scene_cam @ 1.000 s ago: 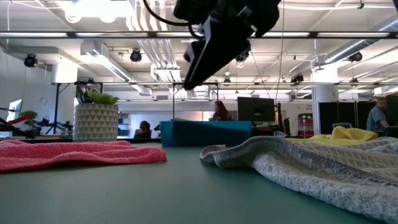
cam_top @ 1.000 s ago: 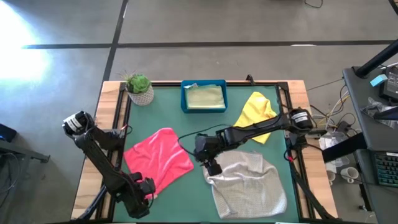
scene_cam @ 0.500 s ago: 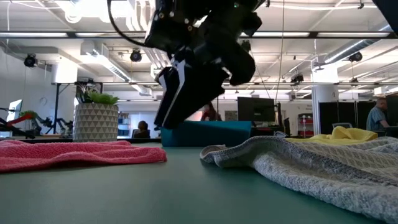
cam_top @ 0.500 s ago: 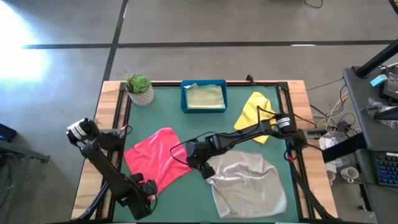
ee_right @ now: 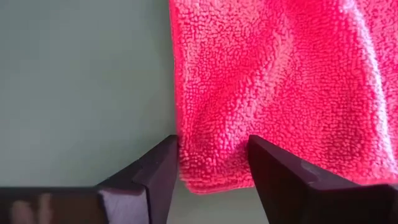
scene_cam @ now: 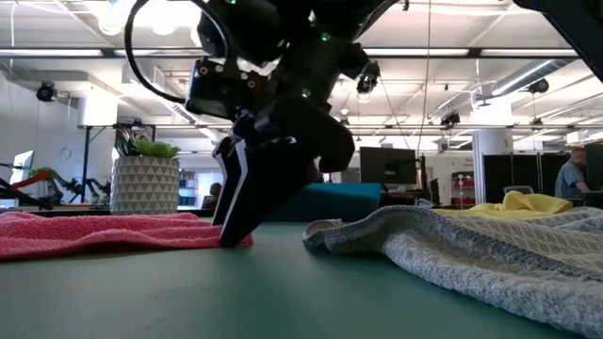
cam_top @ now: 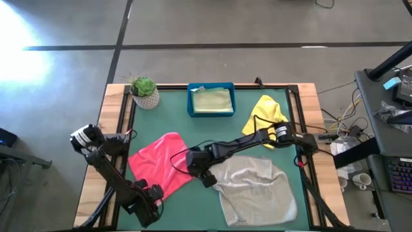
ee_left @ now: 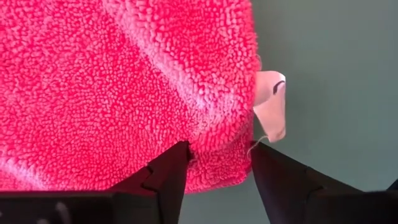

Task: Fold microfiber towels
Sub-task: Fold the pink microfiber towel

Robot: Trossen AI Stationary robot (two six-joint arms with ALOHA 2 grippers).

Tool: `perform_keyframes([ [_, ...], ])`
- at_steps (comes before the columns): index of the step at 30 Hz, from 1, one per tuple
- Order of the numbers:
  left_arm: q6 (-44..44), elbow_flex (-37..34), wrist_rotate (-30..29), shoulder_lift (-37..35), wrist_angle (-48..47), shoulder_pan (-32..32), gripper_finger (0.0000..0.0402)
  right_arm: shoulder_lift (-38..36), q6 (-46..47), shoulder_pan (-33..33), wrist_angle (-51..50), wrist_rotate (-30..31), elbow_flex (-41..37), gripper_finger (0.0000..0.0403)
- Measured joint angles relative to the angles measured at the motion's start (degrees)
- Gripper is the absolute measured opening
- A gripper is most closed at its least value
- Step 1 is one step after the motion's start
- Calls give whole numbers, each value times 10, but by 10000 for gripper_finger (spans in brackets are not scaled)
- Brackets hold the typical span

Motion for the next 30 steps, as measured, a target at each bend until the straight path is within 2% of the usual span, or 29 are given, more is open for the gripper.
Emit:
perform_keyframes([
  [4,1,-1,-7,12,-5,3,120,19,0,0,-35,-2,33,146],
  [11,13,-2,-19,22,-17,3,10,32,5,0,-106,8,91,39],
  [14,32,-1,-20,7,-20,3,9,31,28,-1,-149,9,120,14],
  [23,37,17,-36,-83,-29,9,1,28,127,14,-326,5,214,9],
  [30,36,54,28,-146,-34,12,0,27,203,38,-441,-1,297,9],
])
